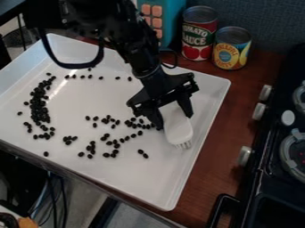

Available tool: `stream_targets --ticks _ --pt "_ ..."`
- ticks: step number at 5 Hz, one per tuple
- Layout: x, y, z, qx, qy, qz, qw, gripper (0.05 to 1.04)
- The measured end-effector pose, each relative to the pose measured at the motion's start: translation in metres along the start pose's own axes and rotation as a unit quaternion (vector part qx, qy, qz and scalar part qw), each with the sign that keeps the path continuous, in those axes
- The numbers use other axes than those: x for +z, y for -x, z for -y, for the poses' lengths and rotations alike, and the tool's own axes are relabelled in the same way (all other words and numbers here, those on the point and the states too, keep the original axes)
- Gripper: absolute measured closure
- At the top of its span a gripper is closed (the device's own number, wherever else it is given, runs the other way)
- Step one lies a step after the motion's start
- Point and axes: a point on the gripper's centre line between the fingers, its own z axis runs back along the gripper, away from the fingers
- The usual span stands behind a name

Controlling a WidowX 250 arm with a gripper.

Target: Sweep into pile

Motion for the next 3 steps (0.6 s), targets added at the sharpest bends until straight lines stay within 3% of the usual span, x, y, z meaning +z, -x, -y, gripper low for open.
stream_targets --ticks 3 --pt "0.021 0.005 -0.064 0.022 -0.018 -0.011 0.9995 0.375"
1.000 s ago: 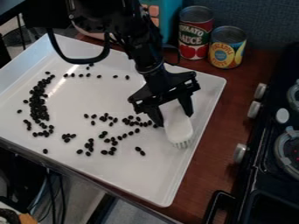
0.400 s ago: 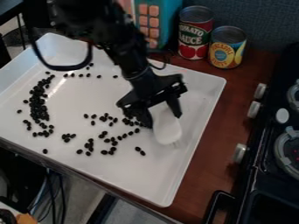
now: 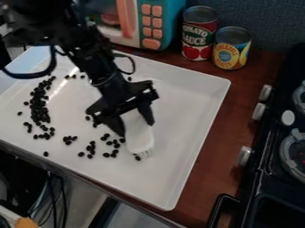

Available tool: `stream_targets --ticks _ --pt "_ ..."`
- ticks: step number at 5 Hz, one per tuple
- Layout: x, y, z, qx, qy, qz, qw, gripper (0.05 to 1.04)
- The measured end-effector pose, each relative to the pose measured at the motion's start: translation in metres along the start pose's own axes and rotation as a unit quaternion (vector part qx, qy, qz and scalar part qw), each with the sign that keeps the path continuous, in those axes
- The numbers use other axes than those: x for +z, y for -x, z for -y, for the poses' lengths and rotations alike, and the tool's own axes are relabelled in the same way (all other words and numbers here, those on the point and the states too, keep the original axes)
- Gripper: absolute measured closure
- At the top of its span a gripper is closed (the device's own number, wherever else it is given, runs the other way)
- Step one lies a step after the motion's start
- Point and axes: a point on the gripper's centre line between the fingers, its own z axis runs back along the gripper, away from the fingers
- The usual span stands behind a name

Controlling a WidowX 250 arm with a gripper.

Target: Sweep into pile

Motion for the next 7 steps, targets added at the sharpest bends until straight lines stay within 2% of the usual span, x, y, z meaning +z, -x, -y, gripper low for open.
stream_targets --ticks 1,2,3,4,5,6,7 --pt "0.003 -0.002 -0.012 -0.001 -0.004 0.005 1.0 0.375" --pt "0.003 -0.009 -0.02 -0.007 -0.013 0.022 0.9996 0.375" --pt "0.004 -0.018 -0.029 -0.035 -0.044 0.038 0.9977 0.375" --pt "0.014 -0.04 -0.044 -0.034 -0.107 0.078 0.9906 0.375" --pt "0.02 -0.057 -0.06 -0.016 -0.178 0.067 0.9815 0.375" --pt "0.023 -0.064 -0.067 -0.008 -0.214 0.038 0.9761 0.375" --pt "0.029 -0.075 -0.086 0.019 -0.227 0.034 0.973 0.375"
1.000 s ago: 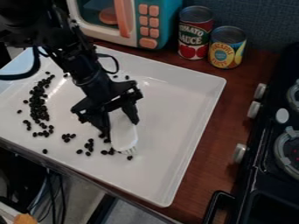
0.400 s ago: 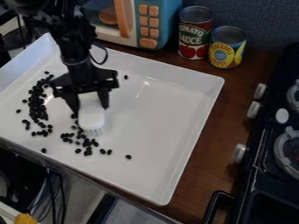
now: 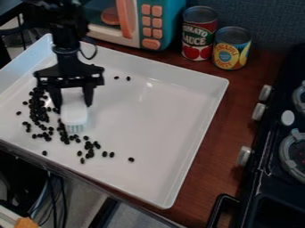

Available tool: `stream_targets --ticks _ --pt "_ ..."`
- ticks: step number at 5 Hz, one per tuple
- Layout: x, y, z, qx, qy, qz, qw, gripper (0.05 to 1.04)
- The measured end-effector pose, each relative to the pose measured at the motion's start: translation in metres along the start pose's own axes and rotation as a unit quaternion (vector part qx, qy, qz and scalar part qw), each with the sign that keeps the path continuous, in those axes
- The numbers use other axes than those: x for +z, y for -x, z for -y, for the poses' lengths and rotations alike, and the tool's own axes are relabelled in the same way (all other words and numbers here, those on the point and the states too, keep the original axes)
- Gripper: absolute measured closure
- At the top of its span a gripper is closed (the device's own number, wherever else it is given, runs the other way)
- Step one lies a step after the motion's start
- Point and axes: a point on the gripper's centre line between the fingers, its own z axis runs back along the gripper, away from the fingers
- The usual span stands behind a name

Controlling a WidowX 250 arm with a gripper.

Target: Sweep into pile

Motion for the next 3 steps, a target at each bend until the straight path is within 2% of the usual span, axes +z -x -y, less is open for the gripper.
stream_targets --ticks 2,3 --pt "-0.006 -0.014 -0.038 0.0 -0.008 -0.023 0.9997 0.375" --pt "-0.007 -0.013 -0.039 -0.007 0.003 -0.027 0.9996 0.375"
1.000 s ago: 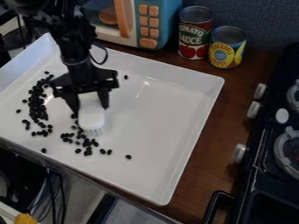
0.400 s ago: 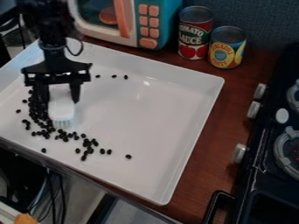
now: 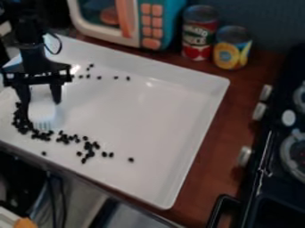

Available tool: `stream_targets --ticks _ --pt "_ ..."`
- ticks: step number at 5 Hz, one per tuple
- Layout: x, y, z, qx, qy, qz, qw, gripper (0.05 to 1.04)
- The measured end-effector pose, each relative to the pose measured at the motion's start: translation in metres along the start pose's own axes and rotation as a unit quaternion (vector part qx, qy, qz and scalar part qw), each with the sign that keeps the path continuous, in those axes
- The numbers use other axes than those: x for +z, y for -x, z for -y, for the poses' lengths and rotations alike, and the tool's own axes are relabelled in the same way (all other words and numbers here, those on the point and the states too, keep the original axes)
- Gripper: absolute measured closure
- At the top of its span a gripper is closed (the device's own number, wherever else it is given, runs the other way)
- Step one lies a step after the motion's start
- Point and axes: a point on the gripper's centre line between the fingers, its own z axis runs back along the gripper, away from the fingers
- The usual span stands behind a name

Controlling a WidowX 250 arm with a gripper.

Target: Sweep into pile

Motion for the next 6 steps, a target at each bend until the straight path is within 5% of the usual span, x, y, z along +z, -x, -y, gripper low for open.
stream_targets --ticks 2,5,6 --pt "0.01 0.022 0.018 0.006 0.088 -0.061 0.9942 0.375" --pt "0.065 0.072 0.076 0.004 0.189 -0.045 0.9809 0.375" --pt "0.059 0.094 0.103 -0.003 0.232 -0.067 0.9704 0.375"
